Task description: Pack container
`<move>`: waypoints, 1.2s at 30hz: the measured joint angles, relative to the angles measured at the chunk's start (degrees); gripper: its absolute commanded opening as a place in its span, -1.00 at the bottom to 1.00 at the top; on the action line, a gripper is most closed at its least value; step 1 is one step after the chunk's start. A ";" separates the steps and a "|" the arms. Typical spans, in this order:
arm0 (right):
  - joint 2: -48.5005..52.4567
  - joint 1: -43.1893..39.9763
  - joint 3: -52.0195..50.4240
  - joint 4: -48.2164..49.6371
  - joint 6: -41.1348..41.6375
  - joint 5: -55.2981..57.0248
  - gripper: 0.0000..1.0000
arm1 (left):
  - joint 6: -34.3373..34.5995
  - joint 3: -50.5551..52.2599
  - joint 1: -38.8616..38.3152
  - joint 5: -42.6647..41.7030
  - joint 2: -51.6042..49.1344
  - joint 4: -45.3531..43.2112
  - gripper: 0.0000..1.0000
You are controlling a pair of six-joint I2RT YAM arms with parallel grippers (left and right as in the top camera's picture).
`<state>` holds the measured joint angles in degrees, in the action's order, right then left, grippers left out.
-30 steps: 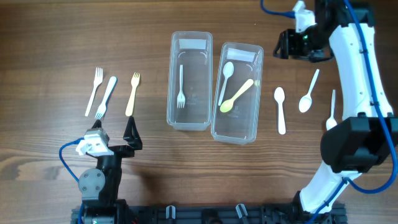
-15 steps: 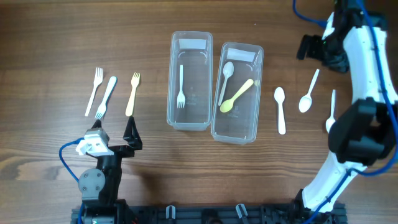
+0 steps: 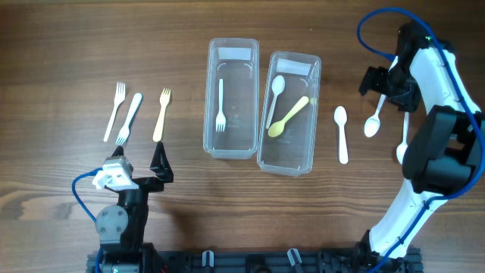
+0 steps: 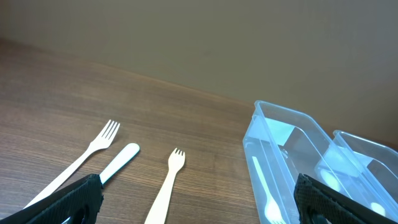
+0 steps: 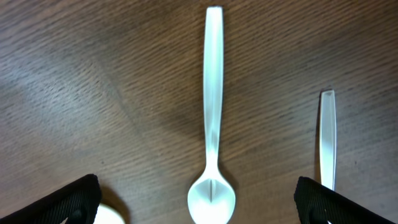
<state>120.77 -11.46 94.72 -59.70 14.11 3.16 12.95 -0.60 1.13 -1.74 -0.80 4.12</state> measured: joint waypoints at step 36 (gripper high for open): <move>1.81 0.00 -7.91 10.14 2.47 -1.57 0.04 | 0.00 0.00 0.00 0.00 0.00 -0.02 0.99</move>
<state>122.58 -11.46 86.80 -49.56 16.58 1.58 12.95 -0.60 1.13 -1.74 -0.80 4.10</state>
